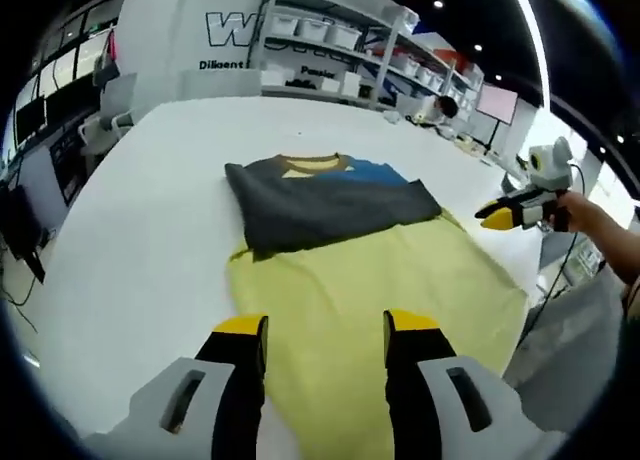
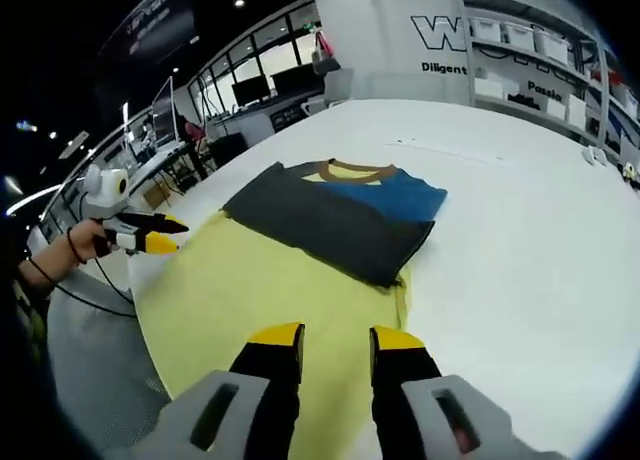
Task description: Fold the garment on the visible template until the final outline fits inside the template.
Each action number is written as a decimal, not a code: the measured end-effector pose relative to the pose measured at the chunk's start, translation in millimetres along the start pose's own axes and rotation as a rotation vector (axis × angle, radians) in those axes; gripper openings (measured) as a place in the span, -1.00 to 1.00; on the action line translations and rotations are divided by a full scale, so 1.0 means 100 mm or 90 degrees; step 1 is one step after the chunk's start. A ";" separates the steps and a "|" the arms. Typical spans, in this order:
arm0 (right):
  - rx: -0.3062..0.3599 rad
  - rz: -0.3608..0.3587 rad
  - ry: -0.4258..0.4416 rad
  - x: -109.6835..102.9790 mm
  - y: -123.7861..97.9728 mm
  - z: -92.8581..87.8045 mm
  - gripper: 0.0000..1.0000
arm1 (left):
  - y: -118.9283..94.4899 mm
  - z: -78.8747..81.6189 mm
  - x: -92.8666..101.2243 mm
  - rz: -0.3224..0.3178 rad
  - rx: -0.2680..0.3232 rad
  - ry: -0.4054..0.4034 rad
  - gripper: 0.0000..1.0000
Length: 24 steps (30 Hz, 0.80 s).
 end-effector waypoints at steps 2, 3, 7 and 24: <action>-0.011 0.010 -0.012 -0.04 -0.02 -0.07 -0.58 | -0.07 -0.01 0.08 -0.027 -0.006 0.056 0.03; -0.015 0.015 -0.017 -0.06 -0.02 -0.11 -0.57 | -0.08 -0.03 0.11 -0.035 -0.013 0.078 0.05; -0.032 0.031 -0.038 -0.11 -0.06 -0.22 -0.54 | -0.14 -0.12 0.18 -0.064 -0.038 0.140 0.05; -0.099 0.082 -0.106 -0.35 -0.13 -0.55 -0.50 | -0.31 -0.47 0.25 -0.111 -0.108 0.211 -0.04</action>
Point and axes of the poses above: the point that each gripper's makers call its tool centre point, and the gripper's own axes: y roughly forward along the fingers, x roughly to its right, z roughly out of its top, the point moved 8 cm from there along -y, roughly backward along the fingers
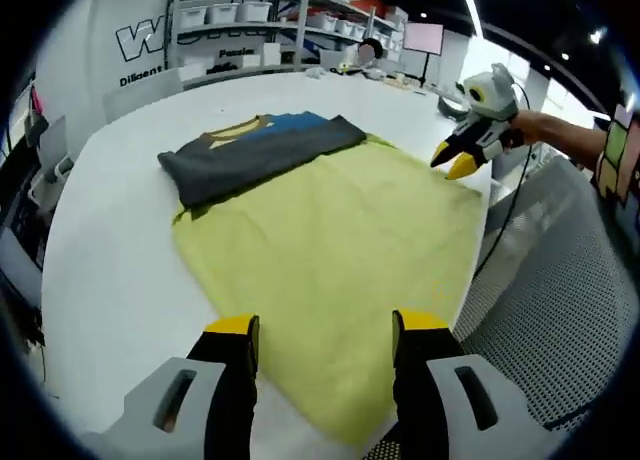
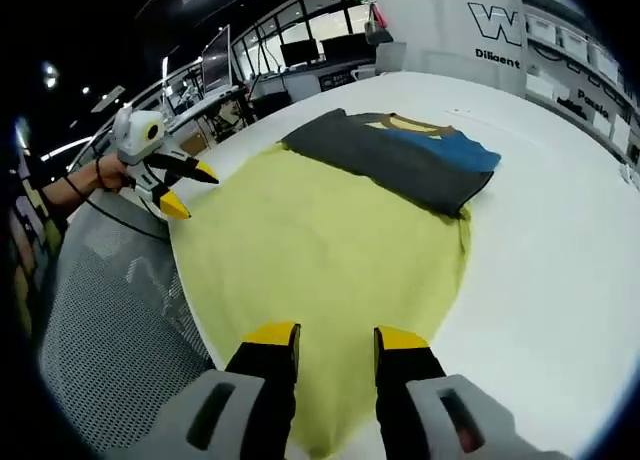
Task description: Fold the garment on the visible template until the final outline fits inside the template.
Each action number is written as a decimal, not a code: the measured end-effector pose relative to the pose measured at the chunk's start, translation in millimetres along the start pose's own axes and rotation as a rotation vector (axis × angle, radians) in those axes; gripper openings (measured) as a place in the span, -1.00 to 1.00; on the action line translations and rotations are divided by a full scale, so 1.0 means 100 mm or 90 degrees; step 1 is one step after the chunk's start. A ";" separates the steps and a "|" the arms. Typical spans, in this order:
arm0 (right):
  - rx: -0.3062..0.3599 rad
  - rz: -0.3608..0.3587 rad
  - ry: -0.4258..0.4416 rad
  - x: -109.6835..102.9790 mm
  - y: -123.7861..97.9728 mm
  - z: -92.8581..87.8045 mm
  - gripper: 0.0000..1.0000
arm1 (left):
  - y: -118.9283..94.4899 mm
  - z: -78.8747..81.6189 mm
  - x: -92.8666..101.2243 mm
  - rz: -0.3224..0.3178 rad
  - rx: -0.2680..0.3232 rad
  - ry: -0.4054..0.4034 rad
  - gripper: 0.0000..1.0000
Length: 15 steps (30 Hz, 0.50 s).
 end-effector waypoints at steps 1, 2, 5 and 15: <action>-0.006 0.002 -0.010 -0.02 0.00 -0.02 -0.50 | 0.00 0.00 0.02 -0.003 -0.005 0.016 -0.05; -0.009 0.005 -0.017 -0.03 0.00 -0.04 -0.49 | 0.00 0.00 0.03 -0.005 -0.009 0.027 -0.06; -0.016 0.017 -0.033 -0.04 -0.01 -0.11 -0.46 | 0.02 -0.02 0.07 -0.012 -0.023 0.041 -0.09; -0.059 -0.006 -0.151 0.00 -0.07 -0.20 -0.37 | 0.02 -0.06 0.03 -0.030 -0.041 0.090 -0.14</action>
Point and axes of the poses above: the point that each gripper's makers call its tool centre point, and the gripper's own axes: y roughly forward along the fingers, x roughly to its right, z roughly out of its top, the point moved 8 cm from there along -y, roughly backward along the fingers
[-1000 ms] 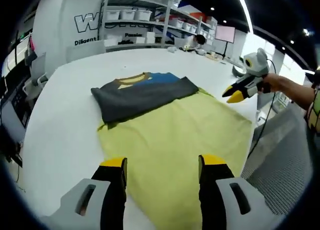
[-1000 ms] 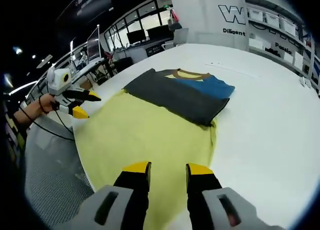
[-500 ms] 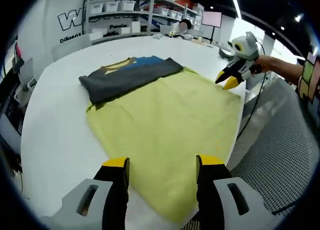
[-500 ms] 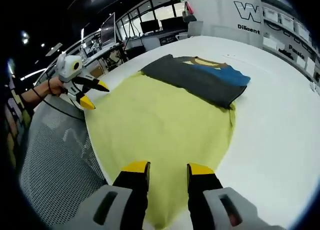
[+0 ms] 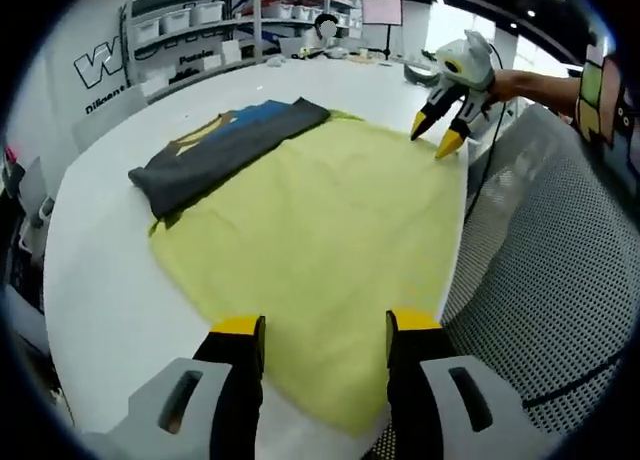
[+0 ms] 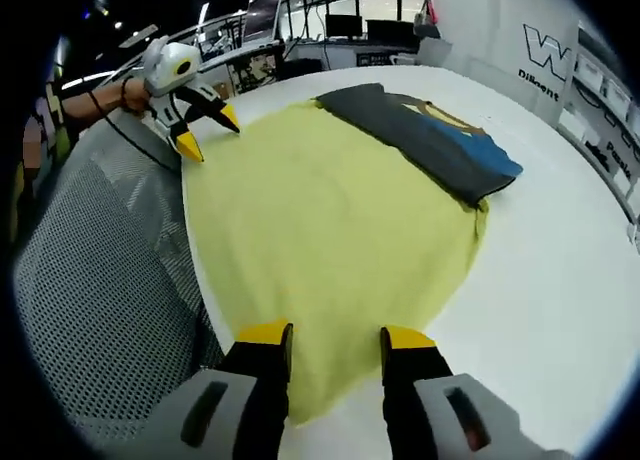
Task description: Fold the garment on the visible template until the final outline fits inside the template.
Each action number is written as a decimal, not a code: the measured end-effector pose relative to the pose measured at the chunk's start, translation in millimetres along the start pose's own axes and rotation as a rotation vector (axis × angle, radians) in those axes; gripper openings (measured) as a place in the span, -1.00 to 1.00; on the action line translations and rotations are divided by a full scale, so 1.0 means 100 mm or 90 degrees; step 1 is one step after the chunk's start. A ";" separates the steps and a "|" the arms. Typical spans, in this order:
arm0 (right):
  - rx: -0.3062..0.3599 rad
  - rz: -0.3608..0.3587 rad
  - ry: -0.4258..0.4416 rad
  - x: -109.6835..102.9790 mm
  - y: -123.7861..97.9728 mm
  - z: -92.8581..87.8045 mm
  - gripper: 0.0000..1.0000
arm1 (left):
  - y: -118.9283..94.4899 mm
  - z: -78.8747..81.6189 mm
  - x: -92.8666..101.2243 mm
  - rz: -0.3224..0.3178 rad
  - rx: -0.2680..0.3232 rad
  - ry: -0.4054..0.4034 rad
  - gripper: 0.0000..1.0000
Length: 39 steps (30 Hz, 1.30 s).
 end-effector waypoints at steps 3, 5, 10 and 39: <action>-0.023 -0.002 -0.040 -0.01 0.00 -0.02 -0.37 | 0.00 -0.02 0.01 -0.013 0.002 0.010 -0.21; -0.040 -0.011 -0.070 0.00 0.01 -0.04 -0.37 | 0.00 -0.04 0.03 -0.020 0.001 0.025 -0.21; -0.033 -0.004 -0.066 -0.01 0.02 -0.03 -0.43 | 0.02 -0.10 0.04 -0.017 -0.003 0.046 -0.30; -0.079 -0.035 0.036 0.08 -0.10 0.03 -1.00 | 0.07 0.05 -0.03 -0.005 -0.101 0.036 -1.00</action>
Point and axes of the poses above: the point that each gripper's makers call its tool centre point, and the gripper's own axes: y roughly forward along the fingers, x roughly to its right, z roughly out of its top, the point moved 8 cm from there along -y, roughly backward along the fingers
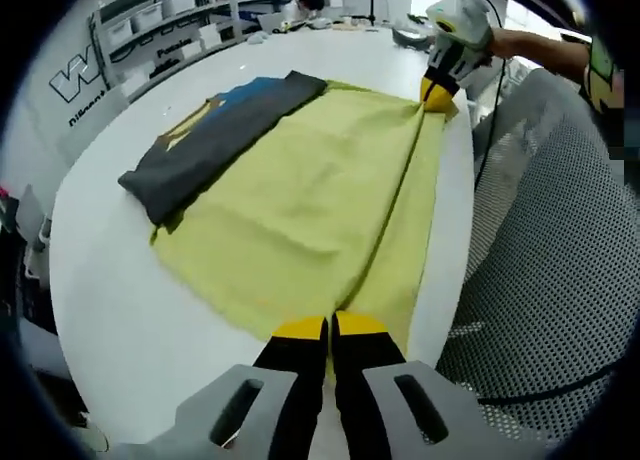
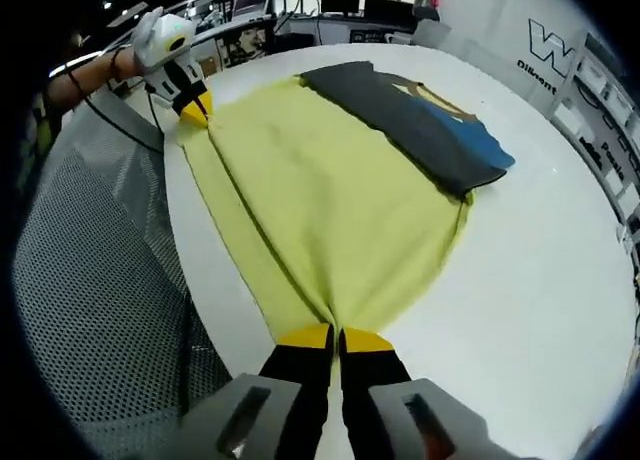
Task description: Fold the garment on the visible template until the final outline fits inside the template.
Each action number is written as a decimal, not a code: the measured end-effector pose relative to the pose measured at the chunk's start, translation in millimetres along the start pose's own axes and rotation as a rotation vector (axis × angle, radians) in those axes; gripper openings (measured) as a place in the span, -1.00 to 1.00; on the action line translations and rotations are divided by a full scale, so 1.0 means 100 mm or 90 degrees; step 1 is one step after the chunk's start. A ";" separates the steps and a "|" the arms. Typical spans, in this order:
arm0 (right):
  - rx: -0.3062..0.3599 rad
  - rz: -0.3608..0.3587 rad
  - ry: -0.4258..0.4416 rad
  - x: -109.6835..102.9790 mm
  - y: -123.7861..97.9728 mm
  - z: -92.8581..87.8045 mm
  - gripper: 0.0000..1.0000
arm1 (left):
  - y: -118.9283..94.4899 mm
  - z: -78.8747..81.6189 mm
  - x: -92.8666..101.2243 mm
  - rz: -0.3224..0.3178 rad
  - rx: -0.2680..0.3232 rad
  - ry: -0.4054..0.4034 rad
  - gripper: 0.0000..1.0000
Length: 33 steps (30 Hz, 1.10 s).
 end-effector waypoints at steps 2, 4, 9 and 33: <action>-0.026 0.018 0.037 0.02 -0.08 -0.02 -1.00 | -0.09 0.07 0.08 -0.049 0.015 -0.086 -1.00; -0.028 0.021 0.027 0.04 -0.13 -0.01 -1.00 | -0.14 0.09 0.10 -0.060 0.007 -0.075 -1.00; -0.044 0.069 0.015 -0.02 -0.33 0.08 -1.00 | -0.25 0.10 0.16 -0.074 -0.053 -0.079 -1.00; -0.108 0.330 0.094 -0.41 -0.88 0.09 -1.00 | -0.95 0.06 0.41 -0.105 -0.120 -0.219 -1.00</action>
Point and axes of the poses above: the point that each gripper's makers call its tool centre point, and the gripper's own axes: y roughly forward along the fingers, x roughly to its right, z roughly out of its top, the point moved 8 cm from there along -y, roughly backward along the fingers
